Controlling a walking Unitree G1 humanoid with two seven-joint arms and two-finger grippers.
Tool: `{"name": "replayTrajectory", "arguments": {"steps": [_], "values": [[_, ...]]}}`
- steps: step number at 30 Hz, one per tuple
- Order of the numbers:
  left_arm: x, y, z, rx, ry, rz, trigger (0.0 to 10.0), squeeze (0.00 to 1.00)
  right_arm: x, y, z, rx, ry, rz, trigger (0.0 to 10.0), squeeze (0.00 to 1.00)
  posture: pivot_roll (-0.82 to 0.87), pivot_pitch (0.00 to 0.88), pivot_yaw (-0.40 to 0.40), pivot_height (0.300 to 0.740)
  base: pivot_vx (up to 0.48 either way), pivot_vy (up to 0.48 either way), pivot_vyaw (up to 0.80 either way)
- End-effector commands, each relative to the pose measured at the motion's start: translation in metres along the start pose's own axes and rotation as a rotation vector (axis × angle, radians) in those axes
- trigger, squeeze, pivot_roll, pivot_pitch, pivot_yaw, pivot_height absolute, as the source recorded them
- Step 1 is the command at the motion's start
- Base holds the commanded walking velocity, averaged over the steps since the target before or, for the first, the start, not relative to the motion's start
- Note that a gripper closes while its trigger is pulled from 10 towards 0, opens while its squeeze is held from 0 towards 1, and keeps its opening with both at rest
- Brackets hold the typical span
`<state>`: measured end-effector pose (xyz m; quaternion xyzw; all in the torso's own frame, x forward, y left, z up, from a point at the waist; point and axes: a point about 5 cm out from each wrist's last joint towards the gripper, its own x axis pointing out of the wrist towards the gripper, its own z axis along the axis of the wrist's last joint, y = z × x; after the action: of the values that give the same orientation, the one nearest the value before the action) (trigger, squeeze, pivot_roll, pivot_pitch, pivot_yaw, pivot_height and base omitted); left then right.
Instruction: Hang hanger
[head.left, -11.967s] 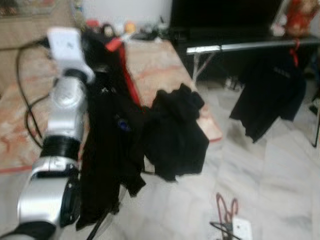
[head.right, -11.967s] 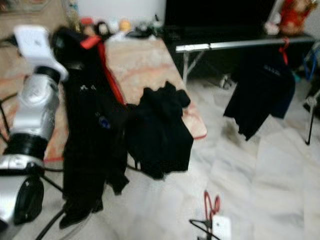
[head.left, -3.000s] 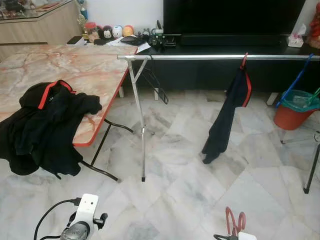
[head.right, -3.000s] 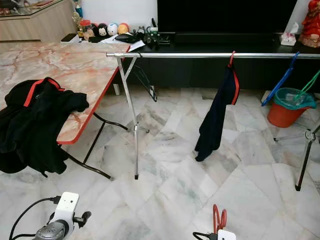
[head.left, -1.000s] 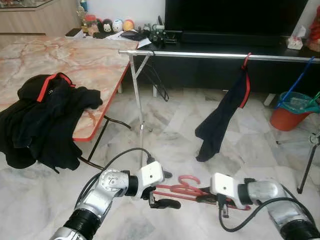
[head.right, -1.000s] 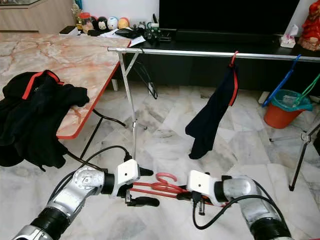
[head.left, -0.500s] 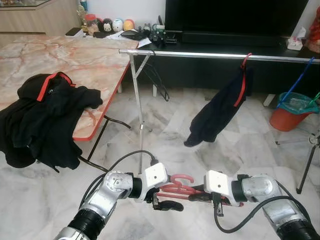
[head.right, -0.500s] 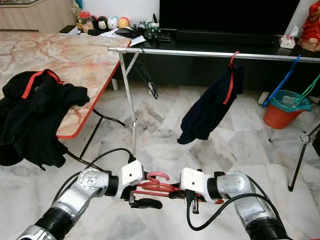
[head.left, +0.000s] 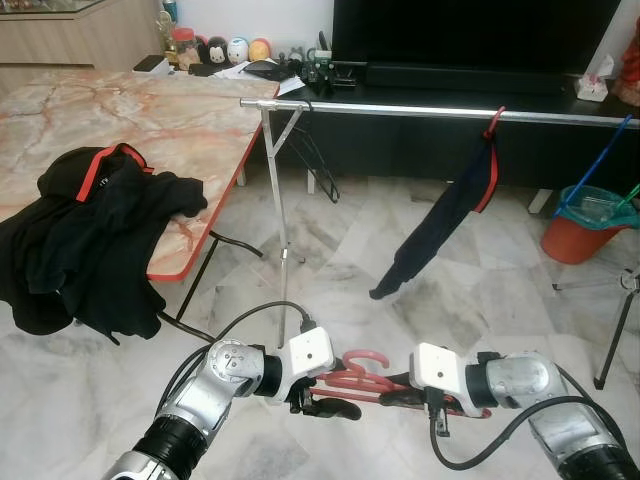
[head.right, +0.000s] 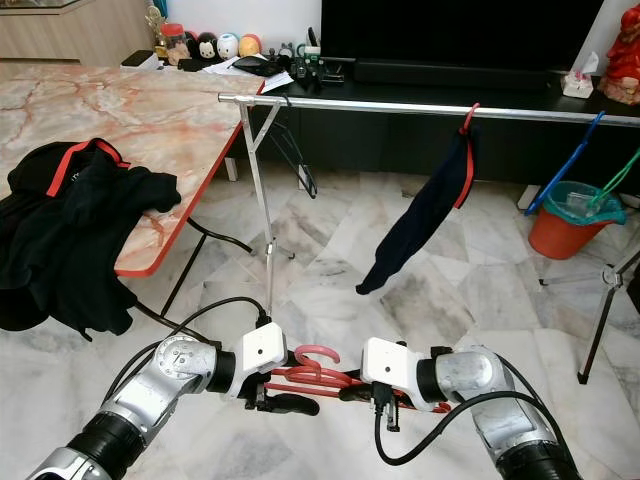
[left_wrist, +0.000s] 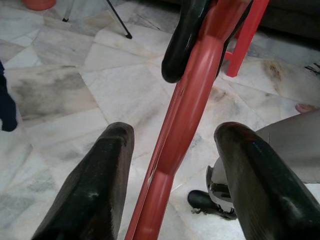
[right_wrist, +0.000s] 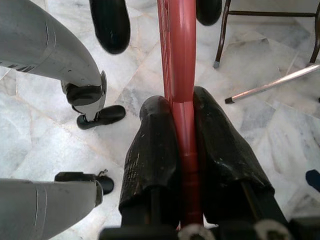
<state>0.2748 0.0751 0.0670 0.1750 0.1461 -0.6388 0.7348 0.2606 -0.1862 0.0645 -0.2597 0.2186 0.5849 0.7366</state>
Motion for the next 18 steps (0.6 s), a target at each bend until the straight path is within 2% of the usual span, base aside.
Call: {"name": "replayTrajectory", "arguments": {"steps": [1,18], "values": [[-0.0007,0.0038,0.0080,0.045,0.008,-0.008,0.0,0.00,-0.0011,0.0007,0.0038,-0.020,-0.006,0.009,10.0,0.00,-0.07,0.000,-0.018,0.740,0.000,0.000,0.00],[-0.0009,0.0016,0.0069,0.040,0.015,-0.042,0.0,0.00,-0.0038,0.0035,0.0003,0.002,0.002,-0.006,10.0,0.00,-0.07,0.000,-0.015,0.740,0.000,0.000,0.00]]}}
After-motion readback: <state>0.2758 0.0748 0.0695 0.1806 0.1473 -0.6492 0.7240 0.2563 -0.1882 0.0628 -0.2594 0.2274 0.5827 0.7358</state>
